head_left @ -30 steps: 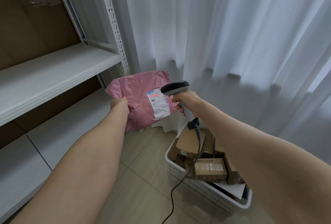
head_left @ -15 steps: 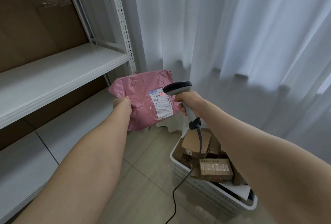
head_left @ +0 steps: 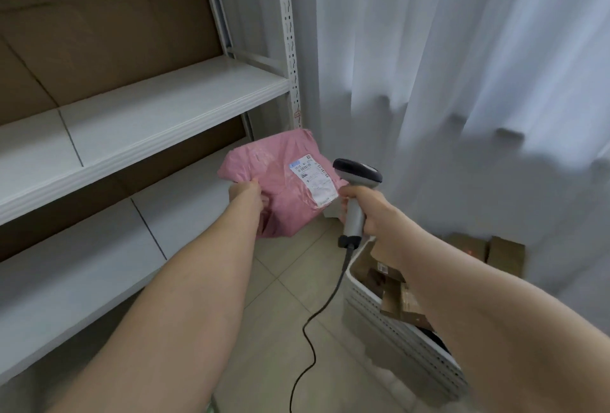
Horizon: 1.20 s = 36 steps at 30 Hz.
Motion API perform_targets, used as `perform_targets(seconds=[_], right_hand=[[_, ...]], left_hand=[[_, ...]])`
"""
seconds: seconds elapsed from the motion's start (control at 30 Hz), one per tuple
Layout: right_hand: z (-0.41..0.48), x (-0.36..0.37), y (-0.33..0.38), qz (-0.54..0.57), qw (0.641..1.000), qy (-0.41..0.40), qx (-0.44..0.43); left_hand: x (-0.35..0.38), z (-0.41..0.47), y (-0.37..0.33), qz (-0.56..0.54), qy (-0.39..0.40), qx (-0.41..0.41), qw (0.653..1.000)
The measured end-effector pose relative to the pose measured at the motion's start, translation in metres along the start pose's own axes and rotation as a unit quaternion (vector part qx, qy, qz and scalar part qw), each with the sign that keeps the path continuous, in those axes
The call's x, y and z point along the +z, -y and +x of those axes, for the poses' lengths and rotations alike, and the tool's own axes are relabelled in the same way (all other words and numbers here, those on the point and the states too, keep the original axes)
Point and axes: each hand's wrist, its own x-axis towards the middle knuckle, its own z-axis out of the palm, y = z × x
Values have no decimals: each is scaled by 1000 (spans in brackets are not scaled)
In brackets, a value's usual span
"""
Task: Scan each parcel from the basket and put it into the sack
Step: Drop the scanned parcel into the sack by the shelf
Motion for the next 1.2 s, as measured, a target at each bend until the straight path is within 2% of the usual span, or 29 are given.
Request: perform_targets(seconds=[0.17,0.27,0.37,0.5,0.7,0.8,0.87,0.93,1.0,1.1,1.2], right_hand=[[-21,27,-44,-17,996,68,46],[-40,44,-72,10,990,110,88],[-53,59,-101,12,985,134,111],[-69,84,-131,7,982,143,126],[-93,151,-176,-53,977,173,116],[-105,195,-202,-81,972,194,104],[-110,226,-221,-88,968,212,97],[-115,257,-244,-99,964,229,97],[-117,289,-274,-118,957,243,104],[-117,340,-325,-166,943,259,127],[-114,387,-382,-222,931,258,135]], left_hand=[[-44,-8,31,6,13,-41,999],[-73,-28,48,30,54,-82,995],[-104,-47,66,-18,79,-77,994],[-160,-57,97,-102,91,-123,983],[-254,-44,143,-111,17,-136,984],[-305,-33,161,-164,-36,-136,976],[-355,25,201,-190,-116,-124,967],[-413,116,269,-157,-199,-153,955],[-456,136,297,-152,-187,-171,955],[-491,65,271,-150,-119,-176,966],[-539,86,298,-156,-105,-185,965]])
